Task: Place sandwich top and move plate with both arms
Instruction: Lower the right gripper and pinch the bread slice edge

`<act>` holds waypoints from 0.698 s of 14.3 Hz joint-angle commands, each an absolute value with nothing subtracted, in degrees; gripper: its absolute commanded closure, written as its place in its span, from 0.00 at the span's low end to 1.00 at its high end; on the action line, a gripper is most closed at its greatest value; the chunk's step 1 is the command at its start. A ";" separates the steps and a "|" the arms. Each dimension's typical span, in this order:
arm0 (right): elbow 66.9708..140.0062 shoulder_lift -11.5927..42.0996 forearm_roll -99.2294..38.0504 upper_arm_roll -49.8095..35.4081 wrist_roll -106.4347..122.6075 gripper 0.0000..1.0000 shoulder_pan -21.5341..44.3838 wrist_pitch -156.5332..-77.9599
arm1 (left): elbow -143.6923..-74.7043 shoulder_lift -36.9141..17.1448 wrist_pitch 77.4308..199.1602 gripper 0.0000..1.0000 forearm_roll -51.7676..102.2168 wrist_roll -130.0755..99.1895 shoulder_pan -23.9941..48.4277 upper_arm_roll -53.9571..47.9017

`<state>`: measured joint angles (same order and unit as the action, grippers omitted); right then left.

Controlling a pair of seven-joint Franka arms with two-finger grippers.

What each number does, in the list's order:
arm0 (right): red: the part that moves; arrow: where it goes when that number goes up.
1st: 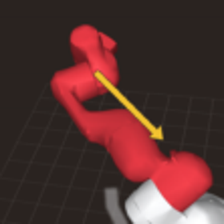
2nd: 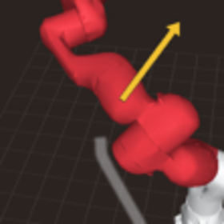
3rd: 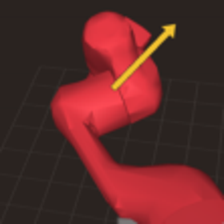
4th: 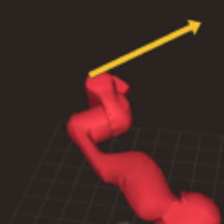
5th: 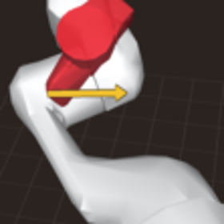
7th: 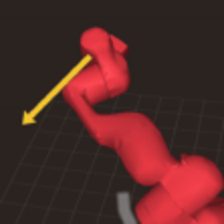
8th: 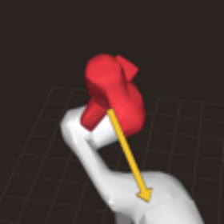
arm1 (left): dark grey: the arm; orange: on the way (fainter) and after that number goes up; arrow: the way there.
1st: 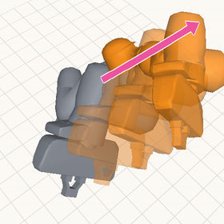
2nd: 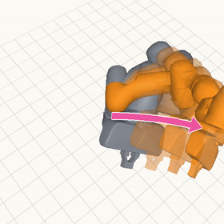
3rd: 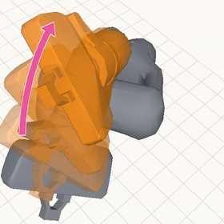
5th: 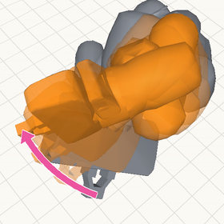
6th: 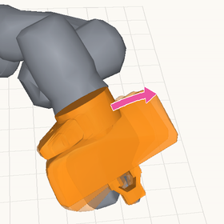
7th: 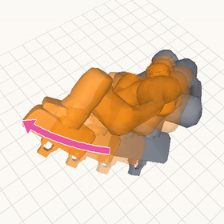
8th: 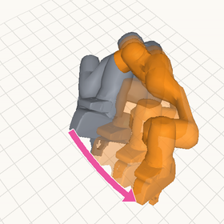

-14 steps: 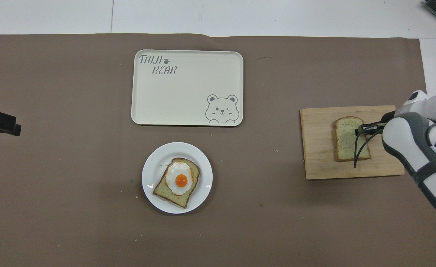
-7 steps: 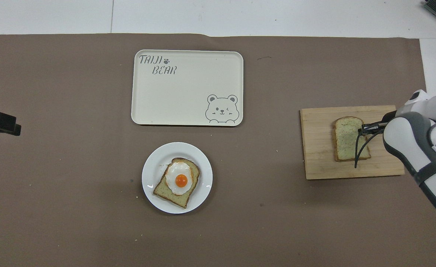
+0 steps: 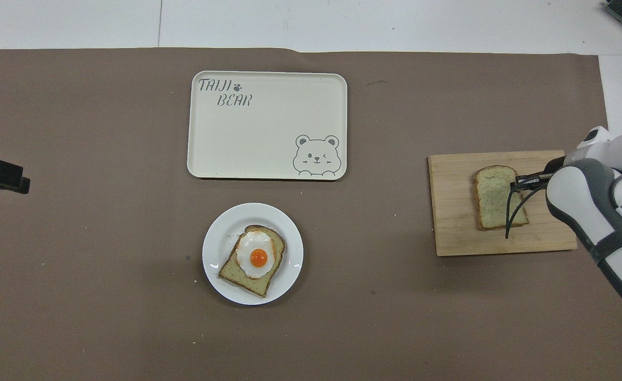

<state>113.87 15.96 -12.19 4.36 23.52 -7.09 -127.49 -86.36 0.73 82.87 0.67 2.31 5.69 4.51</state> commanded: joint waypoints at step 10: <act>107.14 10.20 -13.80 1.41 19.17 1.00 -7.03 -111.28 | -87.54 1.93 82.53 0.00 0.00 2.55 5.36 4.22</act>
